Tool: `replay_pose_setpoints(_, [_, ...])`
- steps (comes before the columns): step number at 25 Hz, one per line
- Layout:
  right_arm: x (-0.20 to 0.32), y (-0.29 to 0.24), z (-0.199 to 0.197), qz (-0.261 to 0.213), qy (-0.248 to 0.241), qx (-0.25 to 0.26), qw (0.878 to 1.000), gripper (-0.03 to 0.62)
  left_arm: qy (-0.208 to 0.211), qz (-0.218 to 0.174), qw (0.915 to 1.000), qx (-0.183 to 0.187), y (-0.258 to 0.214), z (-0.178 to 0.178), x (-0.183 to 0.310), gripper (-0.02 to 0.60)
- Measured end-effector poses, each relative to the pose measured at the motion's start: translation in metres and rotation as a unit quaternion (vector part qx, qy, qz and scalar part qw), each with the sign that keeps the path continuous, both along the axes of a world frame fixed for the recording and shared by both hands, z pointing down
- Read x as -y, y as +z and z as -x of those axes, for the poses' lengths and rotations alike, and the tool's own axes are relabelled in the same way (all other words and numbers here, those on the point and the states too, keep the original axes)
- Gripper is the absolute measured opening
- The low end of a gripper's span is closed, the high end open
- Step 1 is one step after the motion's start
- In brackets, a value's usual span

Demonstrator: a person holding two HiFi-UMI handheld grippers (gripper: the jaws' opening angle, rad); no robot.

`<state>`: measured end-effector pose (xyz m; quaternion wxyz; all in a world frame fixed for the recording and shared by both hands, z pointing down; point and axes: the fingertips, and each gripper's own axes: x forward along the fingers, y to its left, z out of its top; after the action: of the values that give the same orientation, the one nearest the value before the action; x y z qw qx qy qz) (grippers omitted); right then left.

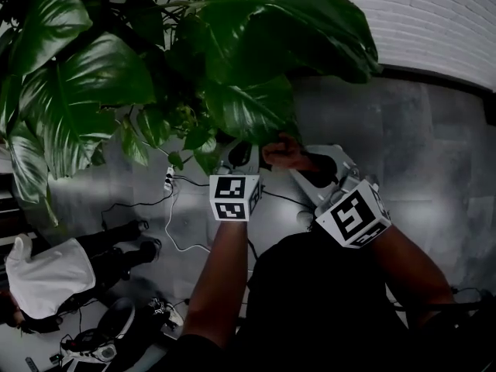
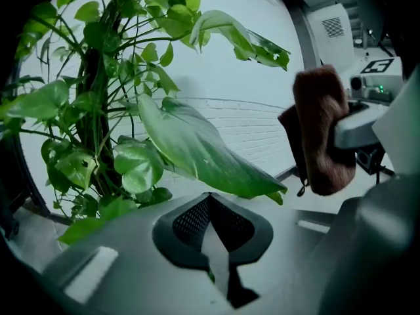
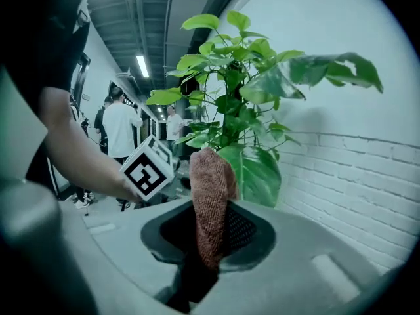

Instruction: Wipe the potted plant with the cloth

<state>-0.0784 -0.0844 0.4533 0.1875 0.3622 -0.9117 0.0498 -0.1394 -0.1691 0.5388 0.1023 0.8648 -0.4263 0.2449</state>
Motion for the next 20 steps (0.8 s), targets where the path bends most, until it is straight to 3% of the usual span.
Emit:
replay_pose_setpoints(7, [0.065, -0.016, -0.028, -0.039, 0.036, -0.023, 0.998, 0.064, 0.016, 0.024, 0.9996, -0.008, 0.036, -0.026, 0.0, 0.017])
replay_pose_setpoints(12, [0.092, 0.014, -0.017, -0.008, 0.023, 0.003, 1.0, 0.064, 0.034, 0.015, 0.999, -0.024, 0.038, -0.05, 0.005, 0.017])
replay_pose_setpoints(20, [0.076, 0.046, 0.019, 0.019, -0.018, 0.014, 1.0, 0.064, 0.061, -0.008, 0.9977, -0.029, 0.035, -0.054, 0.008, 0.017])
